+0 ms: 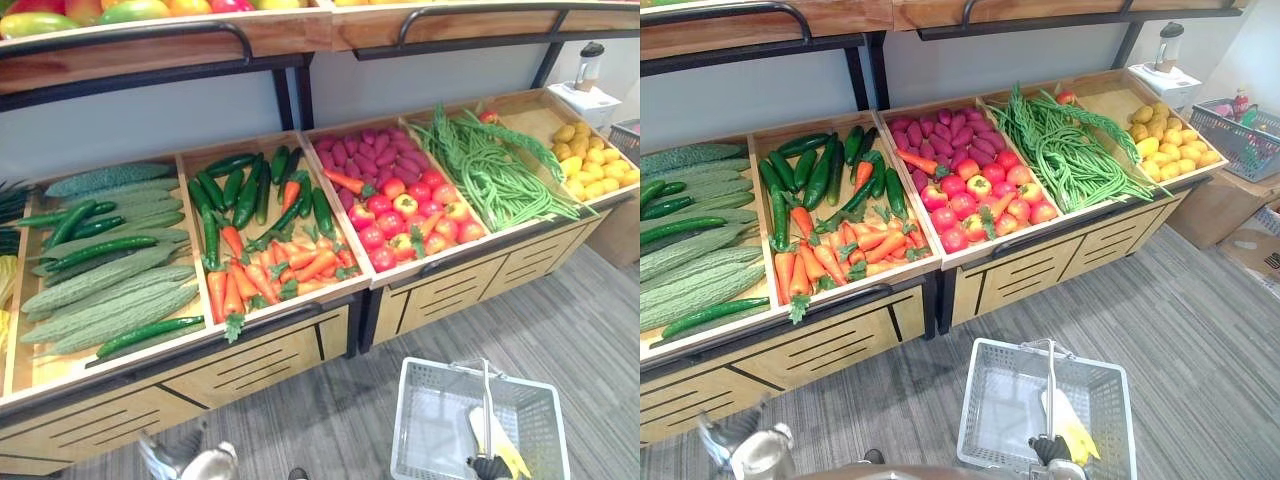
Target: Pick vegetable in the basket
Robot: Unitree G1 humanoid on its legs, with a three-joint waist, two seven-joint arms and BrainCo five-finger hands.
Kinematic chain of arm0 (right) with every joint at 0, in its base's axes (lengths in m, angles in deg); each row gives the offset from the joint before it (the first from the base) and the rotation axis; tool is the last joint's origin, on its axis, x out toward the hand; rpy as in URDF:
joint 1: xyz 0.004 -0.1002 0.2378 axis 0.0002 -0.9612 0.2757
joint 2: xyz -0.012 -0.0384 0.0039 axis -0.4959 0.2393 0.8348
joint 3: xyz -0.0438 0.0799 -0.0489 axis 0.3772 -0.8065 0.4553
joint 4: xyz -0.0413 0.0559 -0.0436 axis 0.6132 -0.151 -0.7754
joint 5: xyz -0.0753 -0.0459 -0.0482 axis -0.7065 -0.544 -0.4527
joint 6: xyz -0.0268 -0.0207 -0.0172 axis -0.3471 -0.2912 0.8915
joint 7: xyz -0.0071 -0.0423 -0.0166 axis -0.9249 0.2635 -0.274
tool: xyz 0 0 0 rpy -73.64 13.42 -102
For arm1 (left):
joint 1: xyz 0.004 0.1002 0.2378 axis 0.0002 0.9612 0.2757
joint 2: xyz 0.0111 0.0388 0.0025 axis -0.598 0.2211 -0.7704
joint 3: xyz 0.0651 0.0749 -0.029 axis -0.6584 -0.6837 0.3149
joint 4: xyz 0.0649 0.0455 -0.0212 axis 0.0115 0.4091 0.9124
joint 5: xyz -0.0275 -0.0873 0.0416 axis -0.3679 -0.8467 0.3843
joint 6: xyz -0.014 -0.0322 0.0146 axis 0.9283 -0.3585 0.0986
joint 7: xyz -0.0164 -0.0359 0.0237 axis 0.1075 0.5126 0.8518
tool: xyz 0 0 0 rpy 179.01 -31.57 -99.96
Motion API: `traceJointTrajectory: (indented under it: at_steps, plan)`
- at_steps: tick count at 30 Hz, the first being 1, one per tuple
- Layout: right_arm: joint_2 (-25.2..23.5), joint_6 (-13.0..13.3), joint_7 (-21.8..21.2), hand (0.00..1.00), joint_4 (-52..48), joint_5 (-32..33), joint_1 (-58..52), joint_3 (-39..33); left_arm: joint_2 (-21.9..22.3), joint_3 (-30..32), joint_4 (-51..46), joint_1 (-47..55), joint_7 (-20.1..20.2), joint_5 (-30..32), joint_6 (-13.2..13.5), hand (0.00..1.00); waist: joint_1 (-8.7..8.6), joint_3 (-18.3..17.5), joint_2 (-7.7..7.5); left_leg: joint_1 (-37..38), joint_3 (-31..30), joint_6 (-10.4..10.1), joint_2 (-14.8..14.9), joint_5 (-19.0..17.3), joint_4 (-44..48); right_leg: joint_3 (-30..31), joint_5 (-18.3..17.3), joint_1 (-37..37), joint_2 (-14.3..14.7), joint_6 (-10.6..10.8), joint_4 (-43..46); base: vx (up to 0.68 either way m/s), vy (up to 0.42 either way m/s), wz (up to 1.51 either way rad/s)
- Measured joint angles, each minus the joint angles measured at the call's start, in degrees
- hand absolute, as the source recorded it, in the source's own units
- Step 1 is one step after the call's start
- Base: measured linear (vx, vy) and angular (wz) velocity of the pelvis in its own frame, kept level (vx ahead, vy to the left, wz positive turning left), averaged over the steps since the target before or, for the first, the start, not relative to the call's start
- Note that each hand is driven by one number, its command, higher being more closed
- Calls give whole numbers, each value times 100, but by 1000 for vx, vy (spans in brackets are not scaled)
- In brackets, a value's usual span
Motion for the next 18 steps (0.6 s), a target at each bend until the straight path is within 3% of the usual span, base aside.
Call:
traceJointTrajectory:
  at_steps: [3,7,10,12,14,18]
  plan:
    - [51,-24,-12,100,-94,-2,-48,1,5,110,-680,-7,-431,466,411,0,6,-17,39,-56,-17,3,7,2,0,45,-34,-84,5,-48,64,0,0,0]
    - [96,-22,-40,100,-227,-5,-141,44,-131,374,-1170,-117,-462,752,618,0,19,-31,69,-122,-23,13,14,10,0,184,-35,-163,28,-49,70,11,5,0]
    - [103,23,-47,100,-324,-10,-177,199,-438,322,-1583,-146,-191,1063,628,0,7,-35,73,-124,11,8,21,6,1,474,-36,-202,58,-52,58,27,24,-5]
    - [109,132,-80,100,-372,-31,-208,226,-756,154,-1822,-200,317,1272,602,0,3,-40,82,-124,55,-5,31,-4,1,663,-36,-236,80,-52,42,12,14,-10]
    - [112,160,-127,100,-462,-64,-227,228,-976,51,-1828,-233,577,1345,593,0,1,-44,90,-124,147,-12,46,-10,2,769,-36,-296,95,-52,41,5,10,-23]
    - [223,246,-180,100,-570,-66,-266,281,-1550,-448,-1820,-418,1148,1680,289,0,-91,-44,111,-121,343,-24,58,-31,24,1007,-25,-433,111,-45,47,16,12,-25]
